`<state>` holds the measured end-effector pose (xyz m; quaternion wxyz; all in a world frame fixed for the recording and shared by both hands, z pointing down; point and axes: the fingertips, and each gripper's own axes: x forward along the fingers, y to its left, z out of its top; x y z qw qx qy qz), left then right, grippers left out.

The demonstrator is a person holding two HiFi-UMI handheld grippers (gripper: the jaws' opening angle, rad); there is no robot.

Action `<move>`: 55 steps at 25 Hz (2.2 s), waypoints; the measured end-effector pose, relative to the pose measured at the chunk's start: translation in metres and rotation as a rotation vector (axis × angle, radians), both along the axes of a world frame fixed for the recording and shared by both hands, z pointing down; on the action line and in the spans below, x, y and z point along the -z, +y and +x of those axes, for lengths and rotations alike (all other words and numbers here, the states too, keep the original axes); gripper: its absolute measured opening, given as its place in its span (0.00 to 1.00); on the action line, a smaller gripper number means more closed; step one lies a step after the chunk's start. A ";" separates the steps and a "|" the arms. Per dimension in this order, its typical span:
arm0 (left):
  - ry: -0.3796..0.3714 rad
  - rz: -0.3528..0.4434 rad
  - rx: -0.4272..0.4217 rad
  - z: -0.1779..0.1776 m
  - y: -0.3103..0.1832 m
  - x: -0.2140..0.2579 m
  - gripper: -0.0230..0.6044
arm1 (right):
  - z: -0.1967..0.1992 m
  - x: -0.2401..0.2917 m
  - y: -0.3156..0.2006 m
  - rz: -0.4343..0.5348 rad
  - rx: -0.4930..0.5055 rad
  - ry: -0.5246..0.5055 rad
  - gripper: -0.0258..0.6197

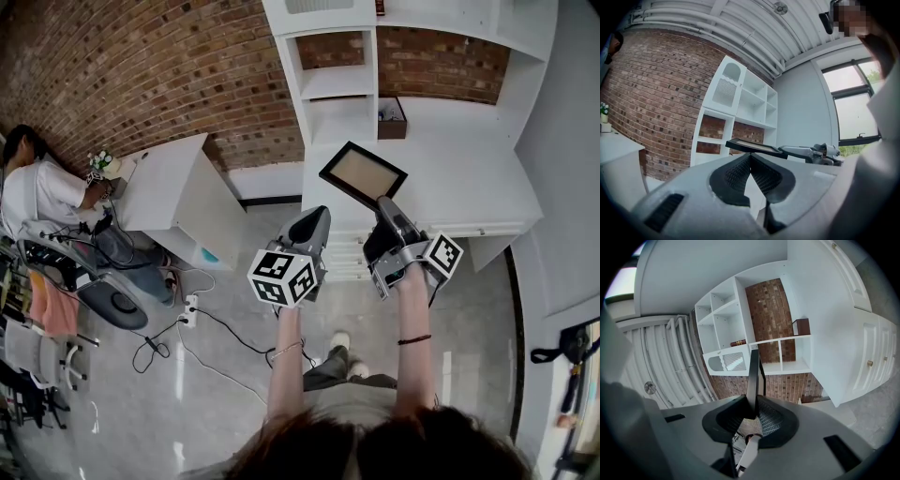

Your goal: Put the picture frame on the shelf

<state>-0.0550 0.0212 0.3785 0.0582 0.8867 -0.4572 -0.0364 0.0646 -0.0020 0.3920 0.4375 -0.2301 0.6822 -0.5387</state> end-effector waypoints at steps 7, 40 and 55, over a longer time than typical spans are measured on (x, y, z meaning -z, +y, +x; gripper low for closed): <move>-0.005 0.005 -0.022 -0.007 -0.035 -0.002 0.05 | -0.010 -0.008 -0.034 -0.022 -0.012 -0.005 0.15; 0.038 0.029 -0.115 -0.030 -0.134 0.010 0.05 | -0.027 -0.012 -0.118 -0.030 -0.102 -0.017 0.15; 0.033 0.015 -0.118 -0.027 -0.152 0.002 0.05 | -0.022 -0.015 -0.138 -0.030 -0.106 -0.030 0.15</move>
